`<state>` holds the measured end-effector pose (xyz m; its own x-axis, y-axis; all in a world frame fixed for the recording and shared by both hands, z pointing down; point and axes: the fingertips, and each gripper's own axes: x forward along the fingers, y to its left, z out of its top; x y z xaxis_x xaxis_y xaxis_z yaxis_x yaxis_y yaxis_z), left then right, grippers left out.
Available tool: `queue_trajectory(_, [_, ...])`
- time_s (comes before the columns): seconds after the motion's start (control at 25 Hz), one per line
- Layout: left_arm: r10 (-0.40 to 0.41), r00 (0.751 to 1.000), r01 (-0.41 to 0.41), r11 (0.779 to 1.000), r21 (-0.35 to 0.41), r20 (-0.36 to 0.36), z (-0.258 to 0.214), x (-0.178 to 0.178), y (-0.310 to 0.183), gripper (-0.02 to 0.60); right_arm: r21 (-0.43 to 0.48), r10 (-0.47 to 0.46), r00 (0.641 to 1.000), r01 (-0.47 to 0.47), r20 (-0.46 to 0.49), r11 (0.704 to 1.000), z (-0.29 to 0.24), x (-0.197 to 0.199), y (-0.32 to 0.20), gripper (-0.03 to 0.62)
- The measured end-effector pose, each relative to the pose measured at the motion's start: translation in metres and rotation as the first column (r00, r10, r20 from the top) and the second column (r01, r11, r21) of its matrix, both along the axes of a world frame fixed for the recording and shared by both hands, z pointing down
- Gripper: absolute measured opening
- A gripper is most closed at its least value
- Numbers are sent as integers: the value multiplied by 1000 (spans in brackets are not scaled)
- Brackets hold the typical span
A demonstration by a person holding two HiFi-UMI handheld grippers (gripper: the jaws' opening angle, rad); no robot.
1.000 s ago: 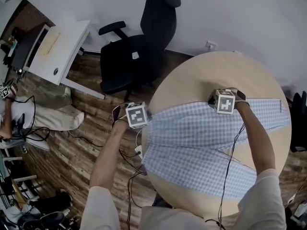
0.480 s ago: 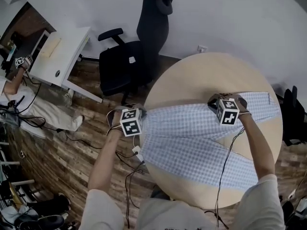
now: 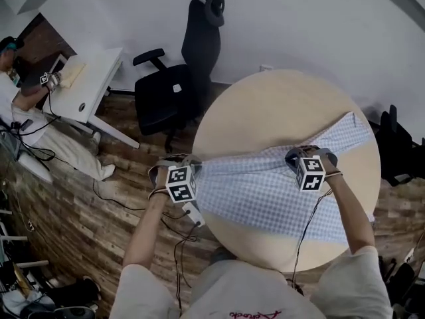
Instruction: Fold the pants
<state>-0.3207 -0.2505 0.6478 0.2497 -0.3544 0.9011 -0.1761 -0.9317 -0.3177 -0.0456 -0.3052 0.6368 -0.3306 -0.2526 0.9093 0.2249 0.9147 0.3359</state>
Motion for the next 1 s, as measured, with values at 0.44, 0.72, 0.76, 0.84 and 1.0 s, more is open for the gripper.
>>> queue_trajectory(0.44, [82, 996, -86, 990, 115, 40, 4, 8, 72, 55, 61, 34, 999, -33, -7, 998, 1, 14, 92, 34])
queue_trajectory(0.72, [137, 987, -146, 983, 109, 85, 27, 4, 114, 55, 85, 17, 998, -12, -55, 996, 16, 11, 144, 34])
queue_trajectory(0.76, [140, 986, -149, 983, 109, 91, 31, 3, 118, 55, 83, 18, 998, -14, -58, 996, 19, 10, 150, 34])
queue_trajectory(0.84, [144, 985, -154, 982, 107, 98, 39, 0, 125, 55, 79, 23, 998, -18, -62, 997, 25, 8, 161, 34])
queue_trajectory(1.0, [151, 981, -163, 982, 96, 119, 56, -6, 138, 55, 67, 36, 997, -32, -67, 997, 38, 6, 181, 34])
